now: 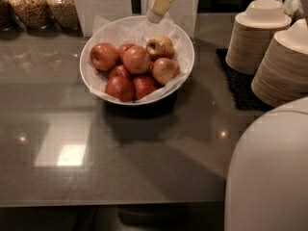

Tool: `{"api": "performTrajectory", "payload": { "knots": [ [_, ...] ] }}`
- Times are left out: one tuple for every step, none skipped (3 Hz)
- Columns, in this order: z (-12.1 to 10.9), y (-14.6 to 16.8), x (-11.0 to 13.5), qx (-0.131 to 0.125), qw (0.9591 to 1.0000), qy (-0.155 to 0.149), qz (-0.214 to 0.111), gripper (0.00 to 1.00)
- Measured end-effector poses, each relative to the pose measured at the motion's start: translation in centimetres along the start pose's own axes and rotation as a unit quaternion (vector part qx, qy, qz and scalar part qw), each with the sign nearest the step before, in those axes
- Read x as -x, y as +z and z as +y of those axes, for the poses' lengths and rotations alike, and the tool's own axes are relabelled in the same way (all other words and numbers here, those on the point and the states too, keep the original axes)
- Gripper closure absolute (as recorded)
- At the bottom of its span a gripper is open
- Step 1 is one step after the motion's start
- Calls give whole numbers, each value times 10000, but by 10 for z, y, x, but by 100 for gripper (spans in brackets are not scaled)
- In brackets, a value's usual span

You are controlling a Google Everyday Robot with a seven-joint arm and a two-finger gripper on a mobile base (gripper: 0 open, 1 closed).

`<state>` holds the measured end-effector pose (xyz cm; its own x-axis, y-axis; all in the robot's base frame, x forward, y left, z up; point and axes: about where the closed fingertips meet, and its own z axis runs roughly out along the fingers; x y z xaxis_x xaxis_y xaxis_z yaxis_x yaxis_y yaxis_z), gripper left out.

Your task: Pick apple from white bowl

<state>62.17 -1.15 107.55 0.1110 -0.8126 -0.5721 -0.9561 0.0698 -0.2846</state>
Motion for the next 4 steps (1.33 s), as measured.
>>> {"api": "performTrajectory", "payload": {
  "knots": [
    [-4, 11, -19, 167, 9997, 195, -31, 0],
    [0, 39, -24, 538, 9980, 210, -253, 0],
    [0, 71, -16, 781, 9955, 76, -531, 0],
    [-1, 73, -16, 775, 9955, 79, -535, 0]
  ]
}}
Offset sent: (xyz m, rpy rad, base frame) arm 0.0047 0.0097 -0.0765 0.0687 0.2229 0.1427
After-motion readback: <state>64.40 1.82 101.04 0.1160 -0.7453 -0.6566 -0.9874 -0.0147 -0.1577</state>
